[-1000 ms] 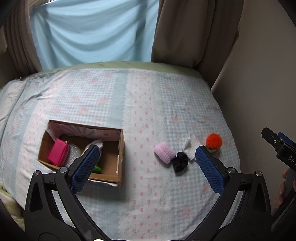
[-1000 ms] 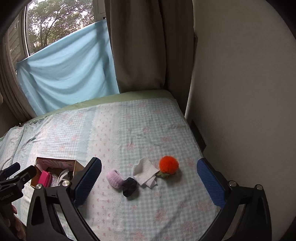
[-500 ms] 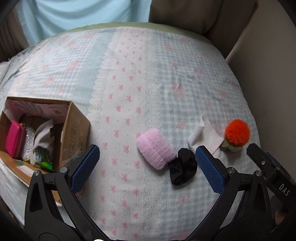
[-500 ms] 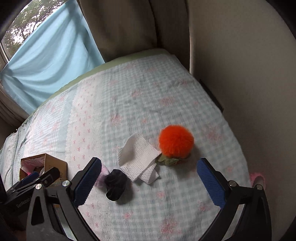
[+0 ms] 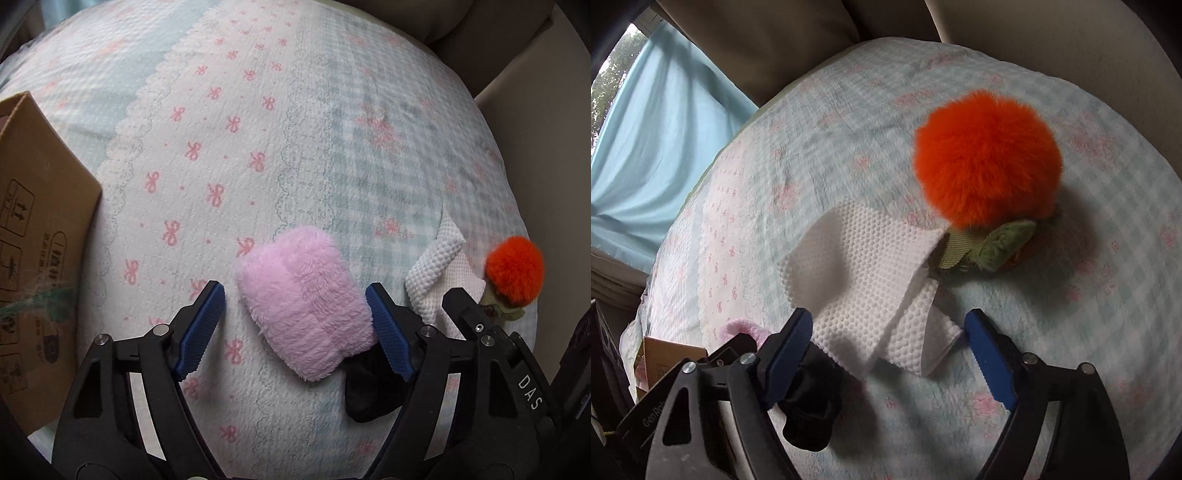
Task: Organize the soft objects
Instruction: 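Grasp the pink fluffy scrunchie with the left tool while the right tool grasps the white mesh cloth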
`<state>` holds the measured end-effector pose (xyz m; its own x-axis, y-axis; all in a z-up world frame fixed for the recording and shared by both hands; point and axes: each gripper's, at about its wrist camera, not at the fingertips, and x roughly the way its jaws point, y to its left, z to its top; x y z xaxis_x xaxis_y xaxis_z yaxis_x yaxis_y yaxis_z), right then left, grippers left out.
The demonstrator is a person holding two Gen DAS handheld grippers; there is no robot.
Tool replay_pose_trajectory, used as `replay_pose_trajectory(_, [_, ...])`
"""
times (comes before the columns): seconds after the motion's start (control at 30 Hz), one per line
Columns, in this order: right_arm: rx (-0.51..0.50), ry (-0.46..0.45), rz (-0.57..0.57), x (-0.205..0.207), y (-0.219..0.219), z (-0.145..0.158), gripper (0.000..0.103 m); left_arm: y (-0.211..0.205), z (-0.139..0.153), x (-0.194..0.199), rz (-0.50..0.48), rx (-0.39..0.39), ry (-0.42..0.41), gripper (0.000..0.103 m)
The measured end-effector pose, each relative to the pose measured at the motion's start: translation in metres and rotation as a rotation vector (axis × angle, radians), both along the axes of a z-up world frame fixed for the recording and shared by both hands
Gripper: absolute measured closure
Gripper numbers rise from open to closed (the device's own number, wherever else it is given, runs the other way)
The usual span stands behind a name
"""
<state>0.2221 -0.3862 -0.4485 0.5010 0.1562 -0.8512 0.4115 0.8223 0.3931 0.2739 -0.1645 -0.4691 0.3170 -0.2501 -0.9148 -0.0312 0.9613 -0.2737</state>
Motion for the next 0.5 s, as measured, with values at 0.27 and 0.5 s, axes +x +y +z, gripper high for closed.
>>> replay_pose_trajectory(0.27, [-0.083,-0.010,0.061,0.012,0.014,-0.003,0.052,-0.011,-0.001,0.002,-0.044,0.021,-0.017,0.056])
replay_pose_trajectory(0.5, [-0.137,-0.006,0.123,0.017,0.022,-0.004,0.087,-0.010,0.002,0.002,-0.062,0.028,-0.026,0.060])
